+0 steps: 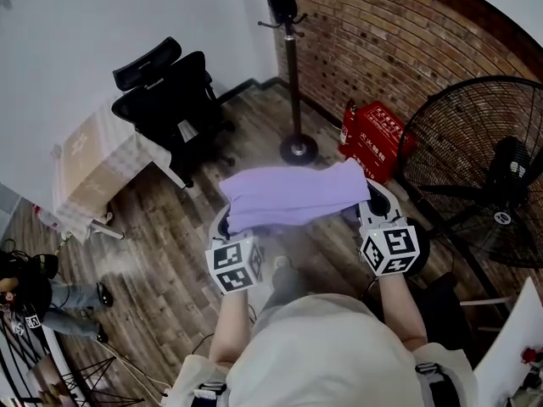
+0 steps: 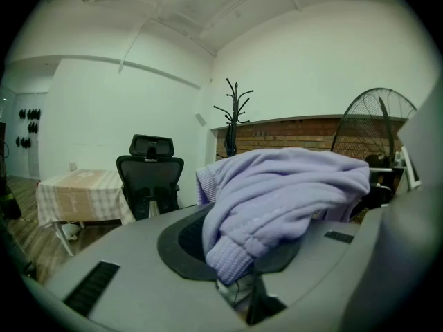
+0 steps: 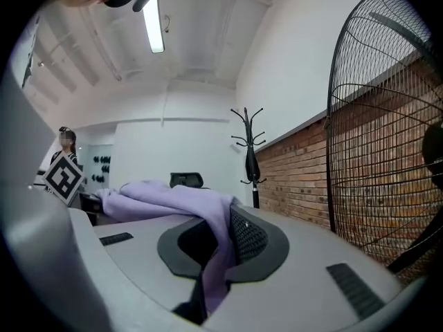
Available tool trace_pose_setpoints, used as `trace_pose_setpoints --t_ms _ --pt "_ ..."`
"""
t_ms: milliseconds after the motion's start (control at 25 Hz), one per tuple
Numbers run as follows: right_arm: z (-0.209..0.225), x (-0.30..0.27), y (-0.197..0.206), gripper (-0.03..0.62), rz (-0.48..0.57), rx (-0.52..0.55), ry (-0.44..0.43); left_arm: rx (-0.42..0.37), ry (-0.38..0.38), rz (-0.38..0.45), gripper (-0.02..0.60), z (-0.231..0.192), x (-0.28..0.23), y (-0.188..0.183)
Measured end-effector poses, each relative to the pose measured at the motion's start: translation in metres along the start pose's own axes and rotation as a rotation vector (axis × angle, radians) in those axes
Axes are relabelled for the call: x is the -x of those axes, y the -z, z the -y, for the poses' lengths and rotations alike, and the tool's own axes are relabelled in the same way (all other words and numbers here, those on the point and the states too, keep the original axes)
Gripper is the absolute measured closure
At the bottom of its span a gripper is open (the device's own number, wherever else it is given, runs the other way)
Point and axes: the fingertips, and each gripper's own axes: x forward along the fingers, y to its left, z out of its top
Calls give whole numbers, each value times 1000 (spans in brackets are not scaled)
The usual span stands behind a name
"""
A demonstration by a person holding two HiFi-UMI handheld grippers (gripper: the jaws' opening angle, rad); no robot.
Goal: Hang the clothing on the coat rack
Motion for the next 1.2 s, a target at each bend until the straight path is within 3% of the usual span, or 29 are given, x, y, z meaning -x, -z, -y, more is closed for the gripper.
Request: trace_pose_setpoints --t_ms 480,1200 --pt "33 -62 6 576 2 -18 57 -21 44 14 508 -3 -84 -23" --pt "71 -239 -24 576 4 14 132 -46 124 38 508 -50 -265 -102"
